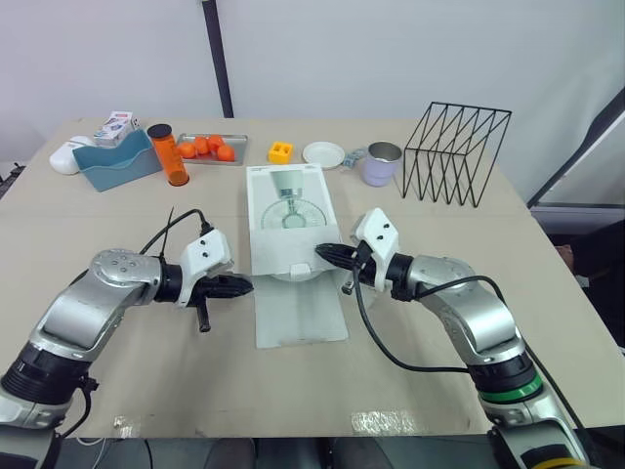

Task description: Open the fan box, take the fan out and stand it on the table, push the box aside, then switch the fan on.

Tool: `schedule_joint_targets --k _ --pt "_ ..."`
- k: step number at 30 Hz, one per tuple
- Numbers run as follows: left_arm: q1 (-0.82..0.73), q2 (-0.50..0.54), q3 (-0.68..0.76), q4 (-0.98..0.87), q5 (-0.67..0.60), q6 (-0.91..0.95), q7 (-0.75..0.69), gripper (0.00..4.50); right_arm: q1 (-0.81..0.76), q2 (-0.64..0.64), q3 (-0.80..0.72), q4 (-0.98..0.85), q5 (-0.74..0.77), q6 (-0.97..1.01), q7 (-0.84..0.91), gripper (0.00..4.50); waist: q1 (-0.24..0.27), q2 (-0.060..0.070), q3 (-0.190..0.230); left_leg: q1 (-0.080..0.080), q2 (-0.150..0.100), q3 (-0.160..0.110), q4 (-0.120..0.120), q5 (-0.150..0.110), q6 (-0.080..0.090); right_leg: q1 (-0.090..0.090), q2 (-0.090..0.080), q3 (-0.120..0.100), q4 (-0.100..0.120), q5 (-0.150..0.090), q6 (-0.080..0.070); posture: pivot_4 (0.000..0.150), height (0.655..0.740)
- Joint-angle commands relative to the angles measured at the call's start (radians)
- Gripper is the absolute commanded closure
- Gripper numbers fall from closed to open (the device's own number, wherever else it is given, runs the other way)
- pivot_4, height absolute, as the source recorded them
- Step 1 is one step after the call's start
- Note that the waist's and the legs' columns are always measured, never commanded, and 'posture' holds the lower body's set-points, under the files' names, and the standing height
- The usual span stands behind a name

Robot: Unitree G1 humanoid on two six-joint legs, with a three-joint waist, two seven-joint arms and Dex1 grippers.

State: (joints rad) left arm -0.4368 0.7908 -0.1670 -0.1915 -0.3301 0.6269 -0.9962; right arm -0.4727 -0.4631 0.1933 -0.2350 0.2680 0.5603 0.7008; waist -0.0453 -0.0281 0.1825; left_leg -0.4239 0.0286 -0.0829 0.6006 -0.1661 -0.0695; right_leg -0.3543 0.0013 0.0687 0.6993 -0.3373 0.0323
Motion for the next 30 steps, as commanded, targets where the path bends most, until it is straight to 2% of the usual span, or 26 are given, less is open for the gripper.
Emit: schedule_joint_targets --k 1,8,22,30 --pt "-0.026 -0.037 0.062 0.05 0.04 -0.031 0.102 4.5 0.003 -0.008 0.001 0.0 -0.007 0.012 0.006 4.48 0.001 0.0 0.0 0.0 0.0 0.0 0.0 0.0 0.0 0.0 0.0 0.0 0.0 0.0 0.0 0.15 0.74" --pt "-0.02 -0.162 0.118 0.084 0.056 -0.046 0.255 4.5 0.002 -0.008 -0.003 -0.024 0.0 0.029 0.004 4.48 0.0 0.0 0.0 -0.001 0.0 0.0 0.0 0.0 0.0 0.0 -0.001 0.0 0.0 0.0 0.0 0.15 0.74" --pt "0.002 -0.285 0.12 0.11 0.069 -0.086 0.361 4.5 -0.003 -0.003 -0.002 -0.035 0.003 0.05 0.0 4.48 0.0 0.0 0.0 -0.001 -0.001 0.0 0.0 0.0 0.0 0.0 -0.001 0.0 0.0 0.0 0.0 0.15 0.74" --pt "0.027 -0.355 0.165 0.08 0.03 -0.087 0.397 4.5 -0.006 0.008 0.001 -0.034 0.004 0.057 -0.005 4.48 0.0 0.0 0.0 -0.001 -0.001 0.0 0.0 0.0 0.0 0.0 -0.001 -0.001 0.0 0.0 0.0 0.15 0.74"
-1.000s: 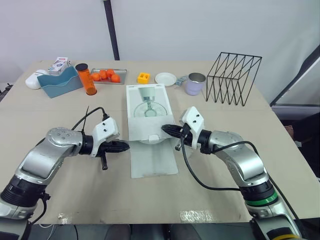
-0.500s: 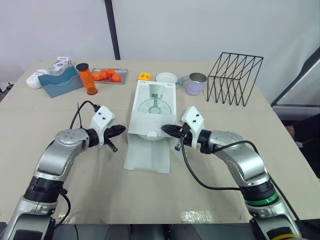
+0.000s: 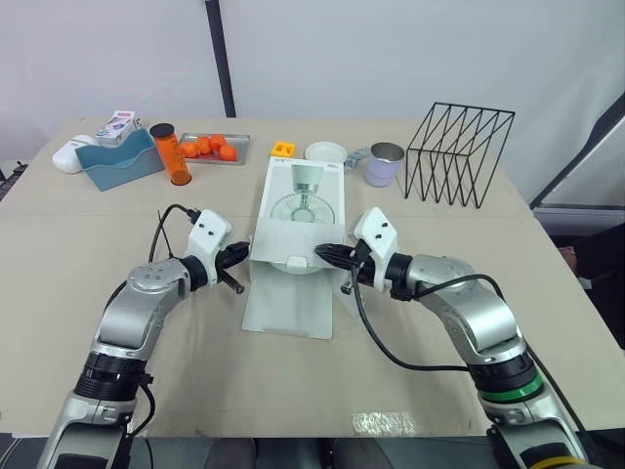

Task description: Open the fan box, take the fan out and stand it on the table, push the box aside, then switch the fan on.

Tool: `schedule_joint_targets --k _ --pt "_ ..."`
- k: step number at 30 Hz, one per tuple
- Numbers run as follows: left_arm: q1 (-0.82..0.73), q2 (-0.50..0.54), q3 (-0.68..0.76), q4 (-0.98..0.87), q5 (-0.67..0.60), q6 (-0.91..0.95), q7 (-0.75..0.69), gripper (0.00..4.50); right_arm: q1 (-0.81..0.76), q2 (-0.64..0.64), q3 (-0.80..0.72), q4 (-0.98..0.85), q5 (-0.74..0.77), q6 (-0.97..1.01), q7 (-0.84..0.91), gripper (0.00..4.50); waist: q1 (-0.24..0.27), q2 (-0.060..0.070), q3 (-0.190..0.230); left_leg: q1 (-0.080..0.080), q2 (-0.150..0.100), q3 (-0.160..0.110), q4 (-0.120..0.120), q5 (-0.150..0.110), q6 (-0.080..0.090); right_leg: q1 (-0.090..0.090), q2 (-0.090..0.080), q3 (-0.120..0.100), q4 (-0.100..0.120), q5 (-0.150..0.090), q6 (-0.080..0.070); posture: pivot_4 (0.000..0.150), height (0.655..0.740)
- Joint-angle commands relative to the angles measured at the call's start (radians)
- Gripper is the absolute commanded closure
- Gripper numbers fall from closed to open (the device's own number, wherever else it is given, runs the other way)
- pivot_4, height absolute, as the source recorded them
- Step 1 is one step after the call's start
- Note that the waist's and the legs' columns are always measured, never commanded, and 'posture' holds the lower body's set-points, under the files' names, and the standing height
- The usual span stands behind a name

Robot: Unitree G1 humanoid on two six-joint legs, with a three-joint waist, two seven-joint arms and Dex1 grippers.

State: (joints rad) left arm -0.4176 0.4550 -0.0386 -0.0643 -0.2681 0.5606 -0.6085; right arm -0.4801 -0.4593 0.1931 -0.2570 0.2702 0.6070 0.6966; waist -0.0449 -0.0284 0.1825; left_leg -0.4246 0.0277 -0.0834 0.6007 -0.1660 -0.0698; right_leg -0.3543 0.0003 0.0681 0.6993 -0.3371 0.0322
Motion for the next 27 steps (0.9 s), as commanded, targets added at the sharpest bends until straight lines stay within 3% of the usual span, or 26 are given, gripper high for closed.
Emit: schedule_joint_targets --k 1,6,12,18,23,27 --pt "0.012 -0.029 0.048 -0.054 -0.044 -0.019 0.012 4.5 0.001 0.005 0.002 -0.011 0.002 0.011 -0.002 4.48 0.0 0.0 0.0 0.0 0.0 0.0 0.0 0.0 0.0 0.0 0.0 0.0 0.0 0.0 0.0 0.15 0.74" --pt "0.032 -0.062 0.106 -0.113 -0.121 0.014 0.02 4.5 0.0 0.011 0.005 -0.006 0.0 0.009 -0.003 4.48 0.0 0.0 0.0 0.0 0.0 0.0 0.0 0.0 0.0 0.0 0.0 0.0 0.0 0.0 0.0 0.15 0.74" --pt "0.068 -0.047 0.204 -0.237 -0.301 0.151 0.002 4.5 -0.007 0.018 0.009 0.01 -0.006 0.0 0.001 4.48 -0.001 0.0 0.0 0.0 0.0 0.0 0.0 0.0 0.0 0.0 0.0 0.0 0.0 0.0 0.0 0.15 0.74" --pt "0.093 0.039 0.334 -0.352 -0.606 0.384 -0.03 4.5 -0.02 0.021 0.016 0.033 -0.011 -0.012 0.012 4.48 -0.002 0.0 0.0 0.0 0.001 0.0 0.0 0.0 0.0 0.0 0.0 0.0 0.0 0.0 0.0 0.15 0.74" --pt "0.112 0.044 0.419 -0.371 -1.018 0.557 0.117 4.5 -0.035 0.022 0.025 0.061 -0.017 -0.03 0.027 4.48 -0.001 0.0 0.0 0.0 0.0 0.0 0.0 0.0 0.0 0.0 0.0 0.0 0.0 0.0 0.0 0.15 0.74" --pt "0.217 -0.044 0.388 -0.405 -1.178 0.549 0.351 4.5 -0.041 0.02 0.036 0.078 -0.021 -0.043 0.04 4.48 -0.002 0.0 0.0 0.001 0.001 0.0 0.0 0.0 0.0 0.001 0.0 0.0 0.0 0.0 0.0 0.15 0.74"
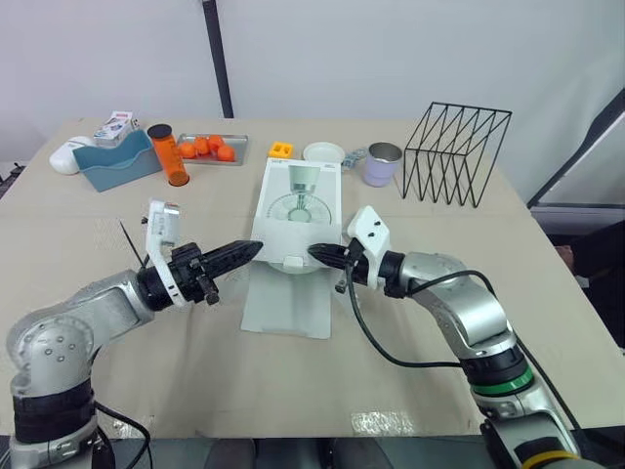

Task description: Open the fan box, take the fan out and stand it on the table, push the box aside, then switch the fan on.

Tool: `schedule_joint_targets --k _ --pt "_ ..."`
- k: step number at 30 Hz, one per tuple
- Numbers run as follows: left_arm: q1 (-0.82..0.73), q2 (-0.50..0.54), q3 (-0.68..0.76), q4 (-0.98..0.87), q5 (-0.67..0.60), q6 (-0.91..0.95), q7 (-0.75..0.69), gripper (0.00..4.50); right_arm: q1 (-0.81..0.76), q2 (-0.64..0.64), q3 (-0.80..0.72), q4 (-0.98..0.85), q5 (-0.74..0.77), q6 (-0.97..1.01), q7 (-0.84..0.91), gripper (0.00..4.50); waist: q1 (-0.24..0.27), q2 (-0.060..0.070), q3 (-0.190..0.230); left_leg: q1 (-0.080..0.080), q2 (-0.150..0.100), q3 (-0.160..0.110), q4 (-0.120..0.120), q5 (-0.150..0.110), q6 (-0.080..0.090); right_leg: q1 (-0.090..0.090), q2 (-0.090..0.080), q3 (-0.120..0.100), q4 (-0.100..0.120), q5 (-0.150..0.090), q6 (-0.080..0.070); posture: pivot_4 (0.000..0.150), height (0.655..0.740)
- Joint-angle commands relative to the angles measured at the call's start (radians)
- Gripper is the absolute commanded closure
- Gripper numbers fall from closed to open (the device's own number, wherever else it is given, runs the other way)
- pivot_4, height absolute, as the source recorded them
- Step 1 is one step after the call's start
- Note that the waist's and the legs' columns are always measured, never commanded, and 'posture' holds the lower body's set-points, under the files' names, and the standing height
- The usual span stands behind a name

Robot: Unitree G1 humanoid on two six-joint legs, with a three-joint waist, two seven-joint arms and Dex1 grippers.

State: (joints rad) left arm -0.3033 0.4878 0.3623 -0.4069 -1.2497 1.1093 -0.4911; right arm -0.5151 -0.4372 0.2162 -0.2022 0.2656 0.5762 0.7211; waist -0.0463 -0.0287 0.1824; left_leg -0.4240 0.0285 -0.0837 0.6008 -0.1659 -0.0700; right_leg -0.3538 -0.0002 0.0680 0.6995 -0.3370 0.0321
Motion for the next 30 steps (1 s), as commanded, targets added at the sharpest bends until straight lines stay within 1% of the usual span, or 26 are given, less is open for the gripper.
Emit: schedule_joint_targets --k 1,5,7,11,15,23,24,27,30 --pt "0.128 -0.087 -0.026 -0.082 -0.218 -0.009 0.264 4.5 -0.007 -0.003 0.015 0.025 -0.017 -0.014 0.018 4.48 -0.001 0.0 0.0 0.0 0.0 0.0 0.0 0.0 0.0 0.0 0.0 0.0 0.0 0.0 0.0 0.15 0.74" --pt "0.223 -0.153 -0.064 -0.157 -0.24 -0.066 0.365 4.5 -0.008 -0.006 0.018 0.031 -0.018 -0.017 0.027 4.48 0.001 0.0 0.0 0.0 0.0 0.0 0.0 0.0 0.0 0.0 0.0 0.0 0.0 0.0 0.0 0.15 0.74" --pt "0.254 -0.17 -0.082 -0.169 -0.242 -0.092 0.399 4.5 -0.009 -0.006 0.019 0.036 -0.022 -0.021 0.032 4.48 0.002 -0.001 0.0 0.0 0.0 0.0 0.0 0.0 0.0 0.0 0.0 0.0 0.0 0.0 -0.001 0.15 0.74" --pt "0.321 -0.213 -0.135 -0.16 -0.17 -0.152 0.437 4.5 -0.013 -0.013 0.022 0.05 -0.029 -0.032 0.045 4.48 0.002 -0.001 -0.001 0.001 0.0 0.0 0.001 0.0 0.0 0.001 0.001 0.001 0.0 0.001 -0.001 0.15 0.74" --pt "0.359 -0.22 -0.196 -0.149 -0.078 -0.195 0.426 4.5 -0.018 -0.014 0.021 0.056 -0.033 -0.035 0.051 4.48 0.003 -0.001 -0.001 0.001 0.0 0.0 0.0 0.0 0.0 0.001 0.001 0.001 0.0 0.001 -0.001 0.15 0.74" --pt "0.355 -0.272 -0.277 -0.093 0.017 -0.259 0.408 4.5 -0.024 -0.022 0.022 0.055 -0.036 -0.028 0.057 4.48 0.002 0.0 -0.001 0.001 0.0 0.001 0.0 0.0 0.0 0.001 0.001 0.001 -0.001 0.001 -0.001 0.15 0.74" --pt "0.352 -0.278 -0.293 -0.088 0.032 -0.262 0.408 4.24 -0.024 -0.025 0.02 0.054 -0.036 -0.028 0.059 4.5 0.003 0.0 -0.001 0.001 0.0 0.001 0.0 0.0 0.0 0.001 0.001 0.001 -0.001 0.001 -0.001 0.15 0.74" --pt "0.344 -0.289 -0.319 -0.068 0.081 -0.275 0.404 4.24 -0.023 -0.029 0.016 0.052 -0.037 -0.026 0.064 4.5 0.002 0.0 -0.001 0.001 0.0 0.001 0.0 0.0 0.0 0.001 0.001 0.001 -0.001 0.001 -0.001 0.15 0.74" --pt "0.316 -0.323 -0.314 -0.037 0.088 -0.303 0.417 4.24 -0.025 -0.036 0.012 0.054 -0.039 -0.026 0.069 4.5 0.002 0.0 -0.001 0.001 -0.001 0.001 0.0 0.0 0.0 0.001 0.001 0.001 -0.001 0.001 -0.001 0.15 0.74"
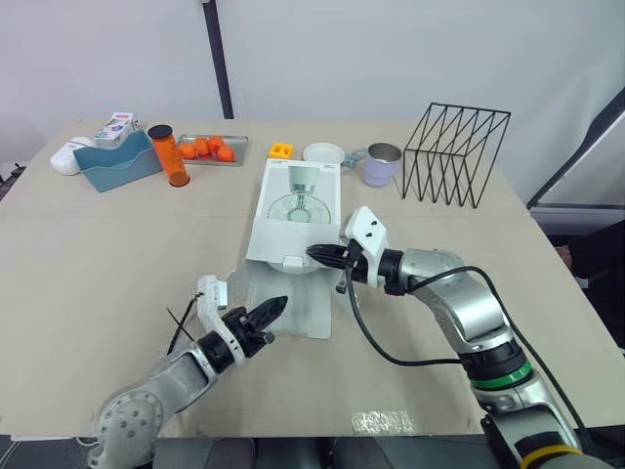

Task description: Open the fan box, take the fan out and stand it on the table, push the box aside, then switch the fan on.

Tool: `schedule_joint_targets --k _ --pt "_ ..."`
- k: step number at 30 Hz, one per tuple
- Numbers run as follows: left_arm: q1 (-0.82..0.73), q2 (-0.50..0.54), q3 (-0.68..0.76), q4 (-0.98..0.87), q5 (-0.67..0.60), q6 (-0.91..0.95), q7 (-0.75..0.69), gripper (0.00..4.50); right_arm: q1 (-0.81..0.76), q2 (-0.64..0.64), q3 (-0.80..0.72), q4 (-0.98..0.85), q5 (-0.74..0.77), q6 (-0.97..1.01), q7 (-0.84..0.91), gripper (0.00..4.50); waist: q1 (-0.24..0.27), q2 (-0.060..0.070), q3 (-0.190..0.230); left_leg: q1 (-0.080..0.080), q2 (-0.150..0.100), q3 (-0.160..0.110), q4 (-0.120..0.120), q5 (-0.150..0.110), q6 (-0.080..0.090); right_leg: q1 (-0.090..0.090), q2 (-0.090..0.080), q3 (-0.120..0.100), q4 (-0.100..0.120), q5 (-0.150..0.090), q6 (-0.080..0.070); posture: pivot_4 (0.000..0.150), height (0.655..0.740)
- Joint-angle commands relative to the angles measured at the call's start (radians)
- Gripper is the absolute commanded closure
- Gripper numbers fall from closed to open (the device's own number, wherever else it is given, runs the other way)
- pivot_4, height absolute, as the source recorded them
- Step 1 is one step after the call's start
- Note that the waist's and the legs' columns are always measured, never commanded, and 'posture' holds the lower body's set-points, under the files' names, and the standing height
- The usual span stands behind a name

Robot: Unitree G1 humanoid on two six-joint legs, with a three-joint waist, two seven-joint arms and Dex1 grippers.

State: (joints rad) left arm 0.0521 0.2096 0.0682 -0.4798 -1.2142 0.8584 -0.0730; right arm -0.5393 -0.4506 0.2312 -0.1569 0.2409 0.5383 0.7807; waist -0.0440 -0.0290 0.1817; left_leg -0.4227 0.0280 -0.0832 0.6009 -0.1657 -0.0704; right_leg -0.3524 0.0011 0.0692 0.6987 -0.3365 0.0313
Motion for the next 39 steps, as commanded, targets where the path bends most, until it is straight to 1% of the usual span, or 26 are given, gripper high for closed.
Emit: schedule_joint_targets --k 1,6,11,17,22,25,26,27,28,30,31,33,34,35,36,37,38,39 --pt "-0.047 -0.055 -0.017 0.045 0.051 -0.058 0.002 4.24 -0.002 -0.024 -0.004 0.011 -0.014 0.012 0.011 4.5 0.0 0.0 0.0 0.0 0.0 0.0 0.0 0.0 0.0 0.0 0.0 0.0 0.0 0.0 0.0 0.15 0.74" --pt "-0.071 -0.061 -0.025 0.068 0.093 -0.072 -0.016 4.24 -0.006 -0.027 -0.007 0.015 -0.015 0.012 0.008 4.5 0.001 0.0 0.0 0.0 0.0 0.0 0.0 0.0 0.0 0.0 0.0 0.0 0.0 0.0 0.0 0.15 0.74" --pt "-0.077 -0.062 -0.026 0.071 0.106 -0.073 -0.017 4.24 -0.007 -0.024 -0.008 0.017 -0.015 0.011 0.006 4.5 0.0 0.0 0.0 0.0 0.0 0.0 0.0 0.0 0.0 0.0 0.0 0.0 0.0 0.0 0.0 0.15 0.74" --pt "-0.082 -0.081 0.005 0.078 0.071 -0.076 -0.021 4.24 -0.008 -0.02 -0.004 0.022 -0.016 0.01 0.005 4.5 0.0 0.0 0.0 0.0 0.0 0.0 0.0 0.0 0.0 0.0 0.0 0.0 0.0 0.0 0.0 0.15 0.74" --pt "-0.074 -0.098 0.019 0.073 -0.01 -0.048 -0.015 4.24 -0.008 -0.017 0.001 0.02 -0.015 0.014 0.007 4.5 0.0 0.0 0.0 0.0 0.0 0.0 0.0 0.0 0.0 0.0 0.0 0.0 0.0 0.0 0.0 0.15 0.74" --pt "-0.074 -0.112 0.029 0.076 -0.08 -0.033 -0.005 3.88 -0.009 -0.018 0.003 0.021 -0.014 0.015 0.01 4.5 0.0 0.0 0.0 0.0 0.0 0.0 0.0 0.0 0.0 0.0 0.0 0.0 0.0 0.0 0.0 0.15 0.74" --pt "-0.075 -0.113 0.03 0.077 -0.093 -0.03 -0.003 3.65 -0.009 -0.018 0.004 0.021 -0.014 0.016 0.011 4.5 0.0 0.0 0.0 0.0 0.0 0.0 0.0 0.0 0.0 0.0 0.0 0.0 0.0 0.0 0.0 0.15 0.74" --pt "-0.075 -0.112 0.031 0.078 -0.106 -0.024 -0.001 3.23 -0.01 -0.018 0.004 0.022 -0.014 0.016 0.011 4.5 0.0 0.0 0.0 0.0 0.0 0.0 0.0 0.0 0.0 0.0 0.0 0.0 0.0 0.0 0.0 0.15 0.74" --pt "-0.074 -0.113 0.031 0.079 -0.118 -0.02 0.002 3.0 -0.01 -0.018 0.004 0.022 -0.015 0.016 0.012 4.5 0.0 0.0 0.0 0.0 0.0 0.0 0.0 0.0 0.0 0.0 0.0 0.0 0.0 0.0 0.0 0.15 0.74" --pt "-0.071 -0.117 0.03 0.082 -0.135 -0.016 0.014 2.1 -0.011 -0.02 0.004 0.022 -0.015 0.017 0.013 4.5 0.0 0.0 0.0 0.0 0.0 0.0 0.0 0.0 0.0 0.0 0.0 0.0 0.0 0.0 0.0 0.15 0.74" --pt "-0.069 -0.114 0.027 0.082 -0.135 -0.012 0.014 1.95 -0.01 -0.021 0.004 0.022 -0.014 0.017 0.014 4.5 0.0 0.0 0.0 0.0 0.0 0.0 0.0 0.0 0.0 0.0 0.0 0.0 0.0 0.0 0.0 0.15 0.74" --pt "-0.065 -0.11 0.023 0.082 -0.132 -0.012 0.021 1.26 -0.01 -0.021 0.005 0.021 -0.014 0.019 0.014 4.5 0.0 0.0 0.0 0.0 0.0 0.0 0.0 0.0 0.0 0.0 0.0 0.0 0.0 0.0 0.0 0.15 0.74" --pt "-0.064 -0.107 0.021 0.083 -0.124 -0.015 0.019 1.07 -0.01 -0.021 0.005 0.021 -0.014 0.019 0.015 4.5 0.0 0.0 0.0 0.0 0.0 0.0 0.0 0.0 0.0 0.0 0.0 0.0 0.0 0.0 0.0 0.15 0.74" --pt "-0.065 -0.104 0.02 0.083 -0.108 -0.021 0.017 0.87 -0.009 -0.021 0.005 0.02 -0.014 0.019 0.015 4.5 0.0 0.0 0.0 0.0 0.0 0.0 0.0 0.0 0.0 0.0 0.0 0.0 0.0 0.0 0.0 0.15 0.74" --pt "-0.067 -0.108 0.019 0.087 -0.077 -0.038 0.02 0.49 -0.009 -0.021 0.004 0.02 -0.014 0.019 0.016 4.5 0.0 0.0 0.0 0.0 0.0 0.0 0.0 0.0 0.0 0.0 0.0 0.0 0.0 0.0 0.0 0.15 0.74" --pt "-0.072 -0.111 0.021 0.091 -0.052 -0.055 0.022 0.25 -0.008 -0.021 0.005 0.018 -0.013 0.02 0.016 4.5 0.0 0.0 0.0 0.0 0.0 0.0 0.0 0.0 0.0 0.0 0.0 0.0 0.0 0.0 0.0 0.15 0.74" --pt "-0.076 -0.115 0.025 0.096 -0.036 -0.068 0.027 0.04 -0.007 -0.02 0.005 0.016 -0.013 0.021 0.016 4.5 0.0 0.0 0.0 0.0 0.0 0.0 0.0 0.0 0.0 0.0 0.0 0.0 0.0 0.0 0.0 0.15 0.74" --pt "-0.079 -0.118 0.028 0.098 -0.028 -0.076 0.031 0.04 -0.007 -0.02 0.005 0.015 -0.013 0.022 0.016 4.5 0.0 0.0 0.0 0.0 0.0 0.0 0.0 0.0 0.0 0.0 0.0 0.0 0.0 0.0 0.0 0.15 0.74"
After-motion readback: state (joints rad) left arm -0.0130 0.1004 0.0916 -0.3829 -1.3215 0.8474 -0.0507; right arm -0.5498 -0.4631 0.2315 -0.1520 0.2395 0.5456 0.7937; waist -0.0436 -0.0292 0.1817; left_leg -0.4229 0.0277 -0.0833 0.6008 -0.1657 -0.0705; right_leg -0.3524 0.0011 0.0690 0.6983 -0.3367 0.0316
